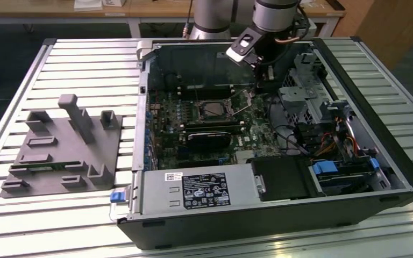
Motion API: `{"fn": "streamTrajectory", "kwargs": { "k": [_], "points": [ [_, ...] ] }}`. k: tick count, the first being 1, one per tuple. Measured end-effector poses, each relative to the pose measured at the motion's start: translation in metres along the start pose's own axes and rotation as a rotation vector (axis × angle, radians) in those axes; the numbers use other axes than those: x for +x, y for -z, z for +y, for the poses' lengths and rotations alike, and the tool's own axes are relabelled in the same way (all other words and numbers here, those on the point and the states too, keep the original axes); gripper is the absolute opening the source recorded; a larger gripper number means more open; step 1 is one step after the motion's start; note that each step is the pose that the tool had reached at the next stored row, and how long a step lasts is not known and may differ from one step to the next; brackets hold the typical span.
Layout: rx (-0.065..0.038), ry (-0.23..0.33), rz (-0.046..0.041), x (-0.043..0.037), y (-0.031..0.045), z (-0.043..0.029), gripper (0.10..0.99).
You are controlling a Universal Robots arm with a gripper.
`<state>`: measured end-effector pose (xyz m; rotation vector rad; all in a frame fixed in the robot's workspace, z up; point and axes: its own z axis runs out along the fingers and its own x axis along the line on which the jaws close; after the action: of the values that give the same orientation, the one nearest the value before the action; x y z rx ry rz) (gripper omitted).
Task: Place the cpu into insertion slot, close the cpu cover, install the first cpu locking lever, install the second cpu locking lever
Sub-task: 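Close the cpu cover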
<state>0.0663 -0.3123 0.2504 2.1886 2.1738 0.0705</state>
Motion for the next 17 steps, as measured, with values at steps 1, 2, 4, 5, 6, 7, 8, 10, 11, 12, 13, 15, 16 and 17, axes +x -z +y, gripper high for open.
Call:
{"fn": "streamTrajectory", "kwargs": {
  "k": [1, 2, 4, 5, 6, 7, 8, 10, 11, 12, 13, 15, 16, 17],
  "points": [
    [0.0, 0.0, 0.0, 0.0, -0.0011, -0.0001, 0.106],
    [0.0, 0.0, -0.0001, 0.0, -0.0023, -0.0002, 0.106],
    [0.0, 0.0, -0.0002, 0.0, -0.0056, -0.0004, 0.106],
    [0.0, 0.0, -0.0001, 0.0, -0.0076, -0.0006, 0.106],
    [0.0, 0.0, 0.0, 0.0001, -0.0094, -0.0007, 0.106],
    [0.0, 0.0, 0.0, 0.0001, -0.0112, -0.0008, 0.106],
    [0.001, 0.0, 0.0, 0.0001, -0.013, -0.001, 0.106],
    [0.001, 0.0, -0.0001, 0.0001, -0.0165, -0.0012, 0.106],
    [0.001, 0.0, -0.0001, 0.0001, -0.0182, -0.0013, 0.106],
    [0.002, 0.0, -0.0001, 0.0001, -0.0199, -0.0014, 0.106],
    [0.002, 0.0, -0.0001, 0.0001, -0.0214, -0.0016, 0.106],
    [0.002, 0.0, 0.0, 0.0002, -0.0234, -0.0017, 0.106],
    [0.002, 0.0, -0.0001, 0.0001, -0.0233, -0.0017, 0.106],
    [0.002, 0.0, -0.0002, 0.0001, -0.0233, -0.0017, 0.106]
  ]
}}
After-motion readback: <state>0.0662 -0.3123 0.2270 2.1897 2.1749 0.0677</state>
